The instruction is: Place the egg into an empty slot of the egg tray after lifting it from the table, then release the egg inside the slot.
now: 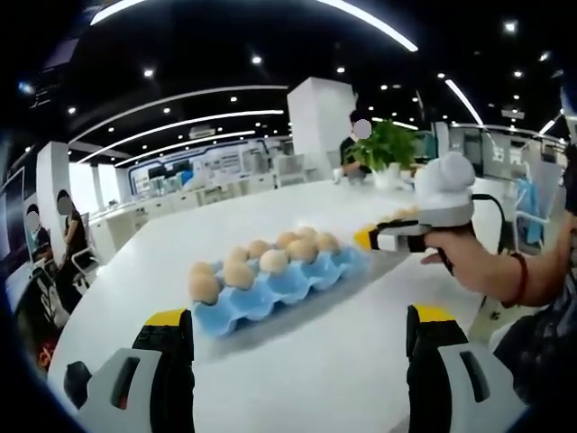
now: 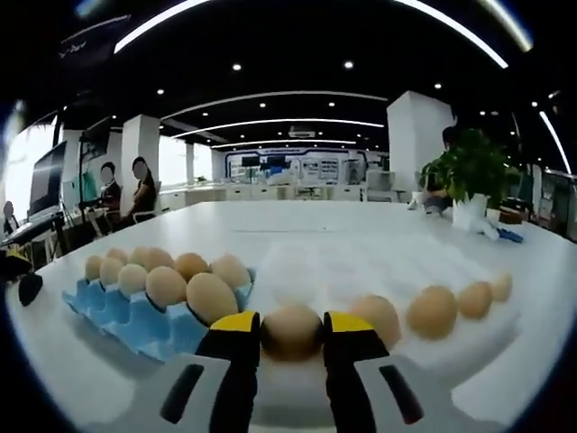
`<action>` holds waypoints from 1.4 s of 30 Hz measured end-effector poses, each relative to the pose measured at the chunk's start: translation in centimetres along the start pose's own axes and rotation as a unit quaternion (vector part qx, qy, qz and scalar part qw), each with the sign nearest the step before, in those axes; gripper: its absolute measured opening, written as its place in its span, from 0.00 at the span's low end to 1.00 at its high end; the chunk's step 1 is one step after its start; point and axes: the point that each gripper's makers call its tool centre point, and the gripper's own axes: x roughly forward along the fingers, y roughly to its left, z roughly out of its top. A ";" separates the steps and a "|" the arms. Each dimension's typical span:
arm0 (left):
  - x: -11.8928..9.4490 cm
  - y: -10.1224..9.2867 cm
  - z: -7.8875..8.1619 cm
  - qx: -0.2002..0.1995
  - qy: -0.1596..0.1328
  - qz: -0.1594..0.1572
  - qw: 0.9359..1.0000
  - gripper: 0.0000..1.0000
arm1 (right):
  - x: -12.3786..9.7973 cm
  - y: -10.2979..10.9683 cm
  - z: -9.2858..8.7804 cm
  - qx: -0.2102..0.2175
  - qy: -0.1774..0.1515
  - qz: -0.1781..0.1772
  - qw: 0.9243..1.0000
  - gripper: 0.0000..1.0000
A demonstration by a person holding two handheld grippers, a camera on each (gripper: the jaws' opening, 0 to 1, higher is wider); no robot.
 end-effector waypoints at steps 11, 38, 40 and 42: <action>0.2 0.5 -0.1 -0.004 0.001 0.004 1.000 1.00 | -0.1 0.2 0.0 -0.005 0.006 0.023 1.000 0.28; -0.2 0.5 0.0 -0.007 -0.001 0.011 1.000 1.00 | -2.1 2.5 3.2 -0.043 -0.056 0.075 0.995 0.28; -0.2 0.5 0.0 -0.006 -0.001 0.011 1.000 1.00 | -2.2 2.9 3.3 -0.046 -0.057 0.081 0.994 0.28; -0.2 0.5 0.0 -0.005 0.000 0.012 1.000 1.00 | -2.2 3.3 3.4 -0.047 -0.059 0.088 0.993 0.28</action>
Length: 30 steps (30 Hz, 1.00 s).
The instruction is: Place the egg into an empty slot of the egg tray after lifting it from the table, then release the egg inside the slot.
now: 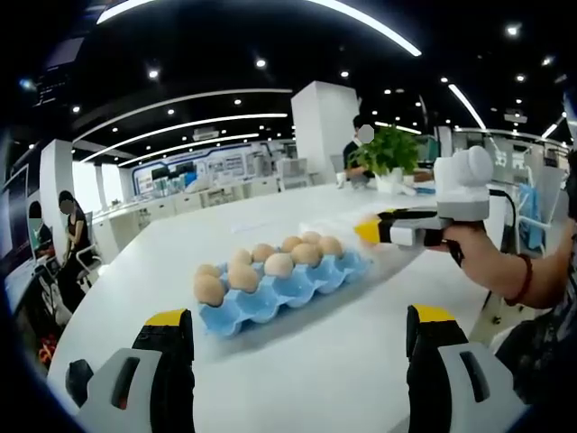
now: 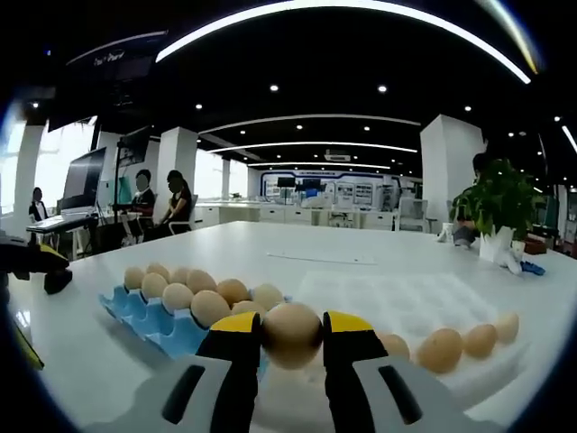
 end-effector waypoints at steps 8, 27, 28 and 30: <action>-0.2 0.0 -0.1 0.000 0.002 0.002 1.000 1.00 | 0.2 1.4 0.4 0.002 -0.001 0.019 1.000 0.28; -0.8 0.1 0.0 -0.002 -0.002 0.004 1.000 1.00 | 1.1 9.5 2.4 -0.015 -0.015 0.136 0.990 0.28; -0.8 0.1 0.0 -0.002 -0.001 0.004 1.000 1.00 | 1.1 9.9 2.4 -0.016 -0.015 0.144 0.989 0.28; -0.9 0.1 -0.1 0.000 -0.001 0.003 1.000 1.00 | 1.2 10.7 2.5 -0.010 -0.013 0.158 0.987 0.28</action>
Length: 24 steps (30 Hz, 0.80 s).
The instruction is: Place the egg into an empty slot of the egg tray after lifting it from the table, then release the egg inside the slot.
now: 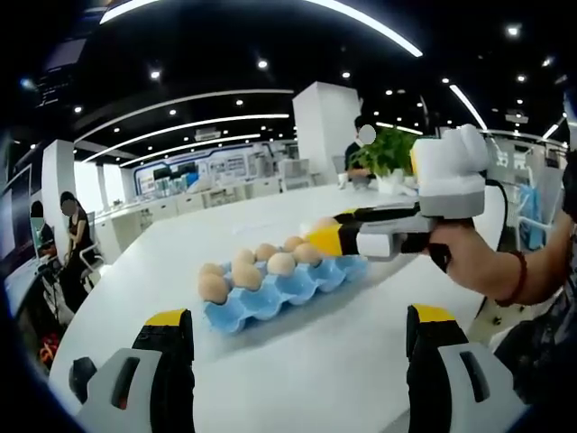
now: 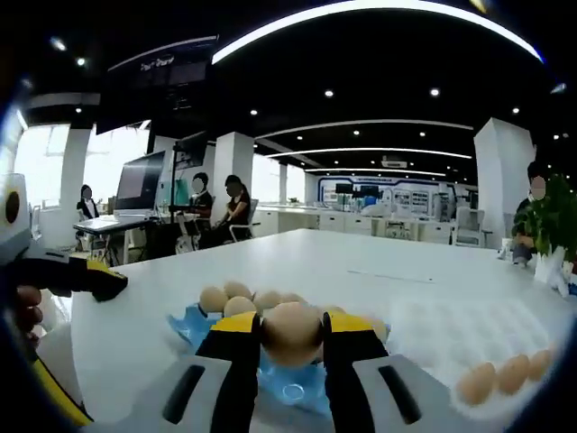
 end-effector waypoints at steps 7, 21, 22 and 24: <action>-0.1 1.0 -0.1 0.000 0.004 0.005 1.000 1.00 | 0.9 2.2 0.2 -0.024 -0.007 0.033 0.999 0.28; -0.9 0.9 -0.5 -0.002 0.004 0.007 1.000 1.00 | 2.9 7.9 1.3 -0.049 -0.034 0.132 0.990 0.28; -0.9 0.9 -0.6 -0.002 0.006 0.009 1.000 1.00 | 3.1 8.4 1.4 -0.048 -0.036 0.138 0.989 0.28; -1.0 0.9 -0.8 -0.002 0.010 0.010 1.000 1.00 | 3.5 8.8 1.3 -0.051 -0.036 0.143 0.988 0.28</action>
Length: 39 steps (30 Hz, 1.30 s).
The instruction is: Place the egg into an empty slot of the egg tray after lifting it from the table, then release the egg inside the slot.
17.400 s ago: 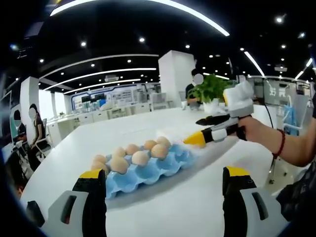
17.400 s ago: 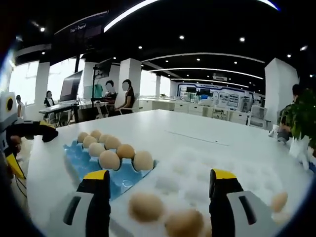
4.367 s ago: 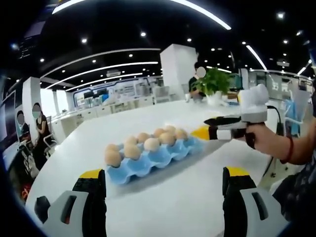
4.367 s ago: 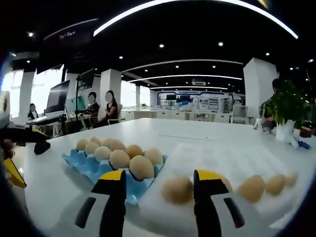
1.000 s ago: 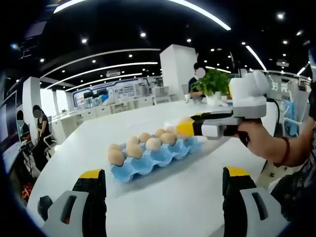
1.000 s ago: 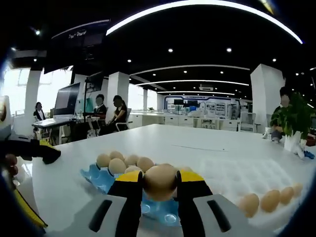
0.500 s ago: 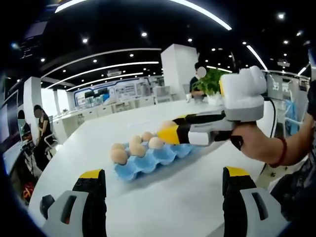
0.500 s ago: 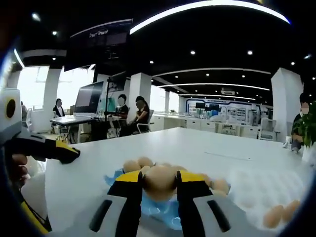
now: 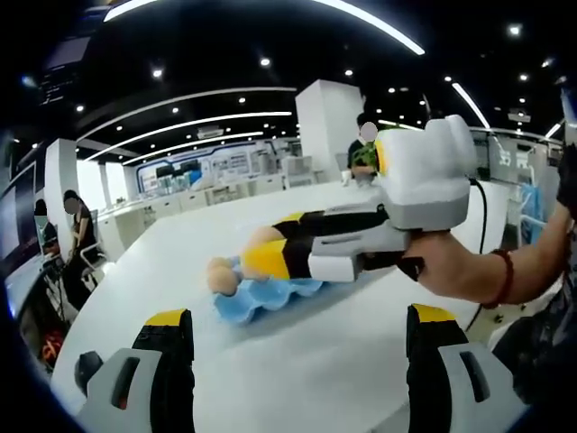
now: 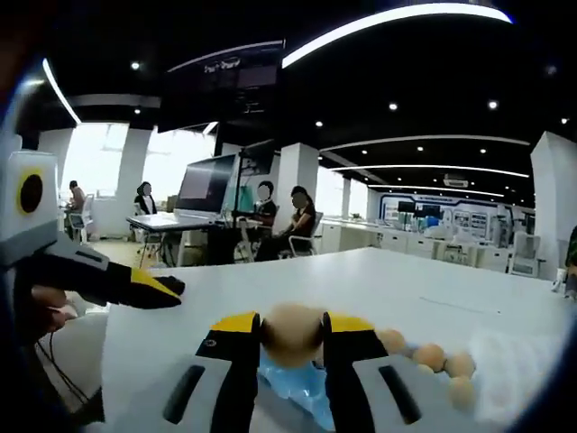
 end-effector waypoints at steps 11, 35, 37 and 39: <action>-0.3 0.6 -0.5 -0.004 0.006 0.004 1.000 1.00 | 2.2 1.2 -1.4 0.002 0.014 0.014 1.000 0.28; -0.4 1.5 -1.0 -0.006 0.016 0.009 1.000 1.00 | 4.5 2.3 -5.4 0.000 0.068 0.007 0.998 0.28; -0.4 1.6 -1.1 -0.004 0.020 0.008 1.000 1.00 | 4.5 2.4 -5.4 -0.008 0.067 0.007 0.998 0.29; -0.3 1.7 -1.1 -0.005 0.019 0.007 1.000 1.00 | 4.5 2.4 -5.4 -0.008 0.068 0.009 0.998 0.29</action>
